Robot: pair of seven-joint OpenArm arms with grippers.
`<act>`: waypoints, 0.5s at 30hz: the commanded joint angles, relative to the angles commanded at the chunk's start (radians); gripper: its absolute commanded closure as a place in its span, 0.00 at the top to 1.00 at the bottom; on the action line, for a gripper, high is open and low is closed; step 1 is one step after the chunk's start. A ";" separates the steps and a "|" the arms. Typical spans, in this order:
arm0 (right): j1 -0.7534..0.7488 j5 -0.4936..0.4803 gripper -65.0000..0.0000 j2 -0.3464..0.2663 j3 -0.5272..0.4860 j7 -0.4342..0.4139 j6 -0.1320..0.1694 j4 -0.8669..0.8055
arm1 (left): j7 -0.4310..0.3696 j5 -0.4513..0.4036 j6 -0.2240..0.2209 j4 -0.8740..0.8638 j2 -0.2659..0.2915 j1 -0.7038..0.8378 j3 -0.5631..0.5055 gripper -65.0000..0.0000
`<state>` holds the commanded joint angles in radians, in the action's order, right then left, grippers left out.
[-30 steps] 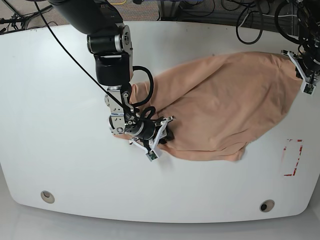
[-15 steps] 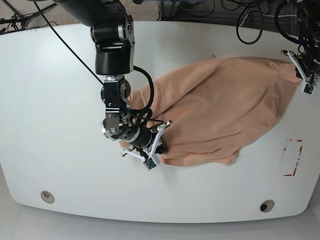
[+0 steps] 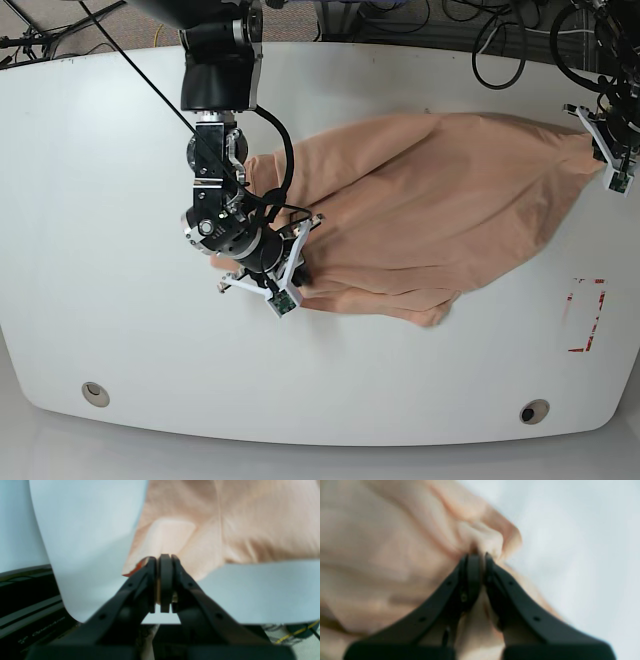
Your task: Fold the T-shirt properly
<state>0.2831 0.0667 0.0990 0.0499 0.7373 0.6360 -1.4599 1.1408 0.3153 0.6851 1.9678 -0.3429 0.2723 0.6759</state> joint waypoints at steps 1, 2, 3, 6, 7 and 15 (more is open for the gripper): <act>-0.002 0.002 0.00 0.000 -0.008 0.000 0.000 0.020 | 0.000 0.000 0.000 0.000 0.000 0.000 0.000 0.00; -0.003 0.002 0.00 -0.002 -0.012 0.000 0.000 0.029 | 0.000 0.000 0.000 0.000 0.000 0.000 0.000 0.00; -0.008 0.002 0.00 -0.009 -0.020 0.000 0.000 0.031 | 0.000 0.000 0.000 0.000 0.000 -0.003 -0.002 0.00; -0.037 0.000 0.00 -0.015 -0.026 0.003 0.000 -0.005 | 0.000 0.000 0.000 0.000 0.000 -0.020 -0.002 0.00; -0.044 0.000 0.00 -0.015 -0.026 0.003 0.000 -0.014 | 0.000 0.000 0.000 0.000 0.000 -0.020 -0.002 0.00; -0.057 0.000 0.29 -0.015 -0.026 -0.003 0.000 0.012 | 0.000 0.000 0.000 0.000 0.000 -0.023 -0.002 0.00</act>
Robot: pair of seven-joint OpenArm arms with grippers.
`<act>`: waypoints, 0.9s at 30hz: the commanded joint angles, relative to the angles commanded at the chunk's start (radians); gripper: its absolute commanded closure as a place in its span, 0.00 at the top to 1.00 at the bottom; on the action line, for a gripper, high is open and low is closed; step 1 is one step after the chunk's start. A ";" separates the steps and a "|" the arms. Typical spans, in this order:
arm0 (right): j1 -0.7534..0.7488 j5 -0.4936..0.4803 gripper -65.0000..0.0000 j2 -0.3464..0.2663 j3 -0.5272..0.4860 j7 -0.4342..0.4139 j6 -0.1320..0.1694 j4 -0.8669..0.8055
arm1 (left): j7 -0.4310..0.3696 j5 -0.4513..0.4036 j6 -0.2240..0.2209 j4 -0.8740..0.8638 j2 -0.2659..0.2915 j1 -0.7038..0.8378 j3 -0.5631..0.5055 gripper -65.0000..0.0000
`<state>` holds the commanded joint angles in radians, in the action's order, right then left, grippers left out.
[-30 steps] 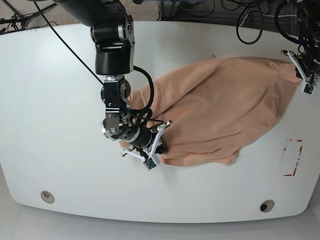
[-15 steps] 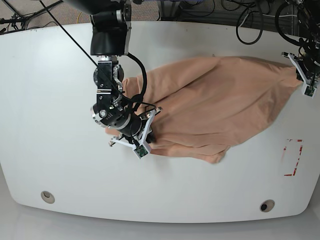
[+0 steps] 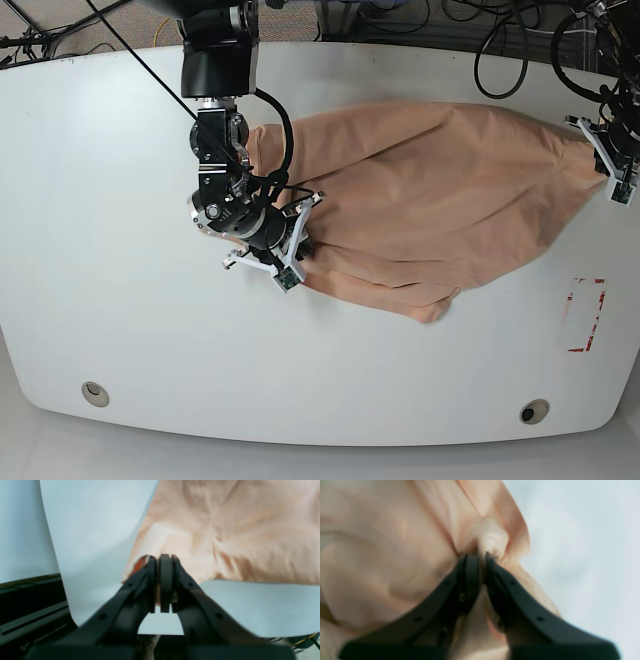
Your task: Fold the T-shirt properly
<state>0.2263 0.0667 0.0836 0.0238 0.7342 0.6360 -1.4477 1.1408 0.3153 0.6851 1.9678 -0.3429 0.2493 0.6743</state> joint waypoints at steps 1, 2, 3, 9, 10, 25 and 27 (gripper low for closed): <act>0.000 0.000 0.34 0.000 0.000 -0.002 0.000 0.005 | 0.000 0.000 0.000 0.000 0.000 0.000 0.000 0.00; 0.000 0.000 0.37 0.000 0.000 -0.005 0.000 0.005 | 0.000 0.000 0.000 0.000 0.000 0.000 0.000 0.00; 0.000 0.000 0.37 0.000 0.000 -0.008 0.000 0.003 | 0.000 0.000 0.000 0.000 0.000 0.000 0.000 0.00; 0.000 -0.002 0.37 0.000 0.000 -0.015 0.002 0.005 | 0.000 0.000 -0.002 0.000 0.000 -0.002 0.000 0.00; 0.000 -0.002 0.38 0.002 0.000 -0.015 0.002 0.006 | 0.000 0.000 -0.002 0.000 0.000 -0.002 0.000 0.00; -0.051 0.000 0.45 0.015 -0.129 -0.017 0.002 0.002 | 0.000 0.000 -0.002 0.000 0.000 -0.002 0.000 0.00; -0.054 0.000 0.43 0.015 -0.135 -0.017 0.000 -0.002 | 0.000 0.000 -0.002 0.000 0.000 -0.002 0.000 0.00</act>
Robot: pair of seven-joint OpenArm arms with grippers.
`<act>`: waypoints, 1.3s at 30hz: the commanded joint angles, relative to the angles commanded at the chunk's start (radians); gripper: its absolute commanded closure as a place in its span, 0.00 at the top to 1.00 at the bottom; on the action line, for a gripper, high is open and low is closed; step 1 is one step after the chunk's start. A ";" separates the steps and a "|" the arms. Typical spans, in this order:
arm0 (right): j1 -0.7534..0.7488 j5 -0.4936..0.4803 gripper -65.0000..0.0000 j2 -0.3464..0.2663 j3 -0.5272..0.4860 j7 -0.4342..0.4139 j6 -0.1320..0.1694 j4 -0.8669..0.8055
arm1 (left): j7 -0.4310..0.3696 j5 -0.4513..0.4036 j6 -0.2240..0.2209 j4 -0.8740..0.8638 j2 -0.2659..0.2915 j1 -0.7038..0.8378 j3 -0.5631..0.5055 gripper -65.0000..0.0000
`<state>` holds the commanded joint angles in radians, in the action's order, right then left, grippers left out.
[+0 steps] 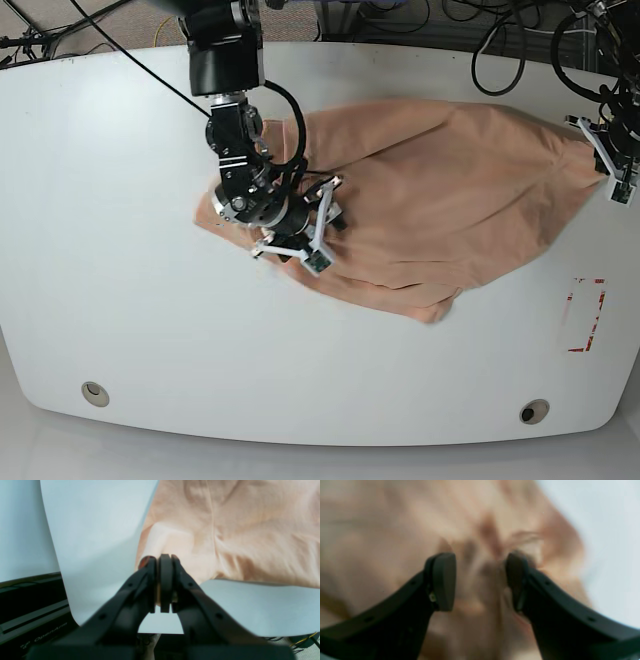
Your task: Fold the T-shirt properly
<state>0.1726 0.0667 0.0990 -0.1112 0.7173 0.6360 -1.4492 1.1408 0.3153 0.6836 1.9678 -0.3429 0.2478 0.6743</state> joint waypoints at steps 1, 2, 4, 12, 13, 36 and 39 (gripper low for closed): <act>-0.002 0.000 0.41 0.003 0.000 0.000 0.000 0.000 | 0.000 0.000 0.000 0.000 0.000 0.000 0.000 0.00; -0.002 0.000 0.40 0.003 0.000 0.000 0.000 0.000 | 0.000 0.000 0.000 0.000 0.000 0.000 0.000 0.00; -0.002 0.000 0.35 0.005 0.000 0.000 0.000 0.000 | 0.000 0.000 -0.002 0.000 0.000 0.000 -0.008 0.00; 0.026 0.000 0.27 0.005 0.000 -0.002 0.000 0.002 | 0.000 -0.002 -0.002 0.000 0.000 0.000 -0.025 0.00; 0.032 0.000 0.28 0.005 0.000 -0.002 0.000 0.002 | 0.000 -0.002 -0.002 0.000 0.000 0.000 -0.025 0.00; 0.190 0.000 0.66 -0.041 0.043 -0.091 -0.081 0.221 | 0.000 -0.002 -0.002 -0.002 0.000 0.000 -0.026 0.00; 0.184 0.000 0.66 -0.043 0.044 -0.127 -0.081 0.230 | 0.000 -0.002 -0.002 -0.002 0.000 0.000 -0.026 0.00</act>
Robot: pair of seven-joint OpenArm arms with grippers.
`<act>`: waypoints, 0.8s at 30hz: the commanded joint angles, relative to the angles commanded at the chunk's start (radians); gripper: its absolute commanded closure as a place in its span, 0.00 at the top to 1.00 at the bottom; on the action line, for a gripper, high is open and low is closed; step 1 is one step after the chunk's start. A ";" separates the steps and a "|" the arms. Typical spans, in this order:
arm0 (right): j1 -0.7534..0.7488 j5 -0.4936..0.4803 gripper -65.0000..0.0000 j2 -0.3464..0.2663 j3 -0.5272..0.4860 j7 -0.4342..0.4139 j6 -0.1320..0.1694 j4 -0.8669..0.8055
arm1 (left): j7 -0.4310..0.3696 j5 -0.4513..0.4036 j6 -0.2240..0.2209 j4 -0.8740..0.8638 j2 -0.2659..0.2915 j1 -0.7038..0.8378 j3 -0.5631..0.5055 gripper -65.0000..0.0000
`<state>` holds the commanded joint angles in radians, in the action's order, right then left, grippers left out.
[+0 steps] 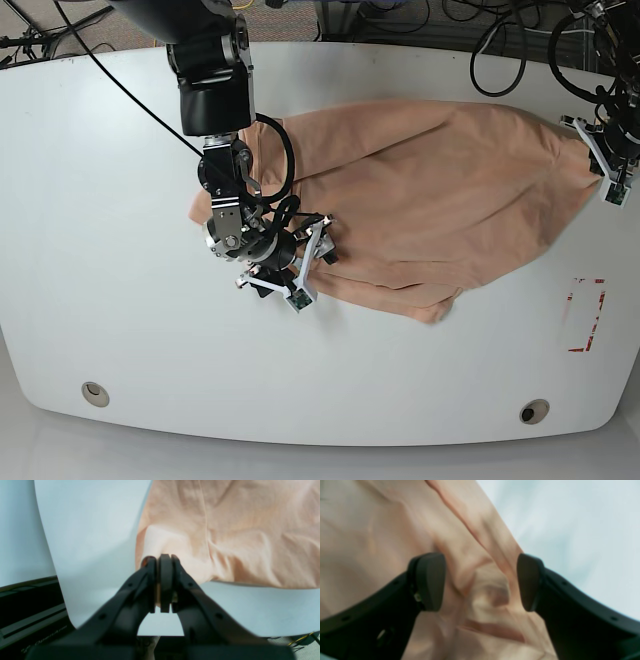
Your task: Fold the T-shirt properly
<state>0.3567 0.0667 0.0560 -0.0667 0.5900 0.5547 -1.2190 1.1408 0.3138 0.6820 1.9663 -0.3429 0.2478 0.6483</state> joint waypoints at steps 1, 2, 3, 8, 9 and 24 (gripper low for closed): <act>-0.002 0.000 0.66 -0.003 0.000 -0.011 0.000 0.000 | 0.000 0.000 0.000 0.000 0.000 0.000 0.000 0.00; -0.003 0.000 0.66 -0.009 0.000 -0.014 0.000 0.003 | 0.000 0.000 0.000 0.000 0.000 0.000 0.000 0.00; -0.005 -0.002 0.66 -0.017 0.000 -0.014 0.000 0.005 | 0.000 0.000 0.000 0.000 0.000 0.000 0.000 0.00; -0.018 -0.002 0.65 -0.026 0.000 -0.015 0.000 0.005 | 0.000 0.000 0.000 0.000 0.000 0.000 0.000 0.00; -0.020 -0.002 0.63 -0.026 0.000 -0.015 0.000 0.005 | 0.000 0.000 0.000 0.000 0.000 0.000 0.000 0.00; -0.037 -0.003 0.34 -0.041 0.000 -0.015 0.000 0.006 | 0.000 0.000 0.000 0.000 0.000 -0.002 -0.002 0.00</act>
<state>0.3199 0.0637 0.0146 -0.0667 0.5746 0.5547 -1.2129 1.1408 0.3138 0.6820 1.9663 -0.3429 0.2463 0.6467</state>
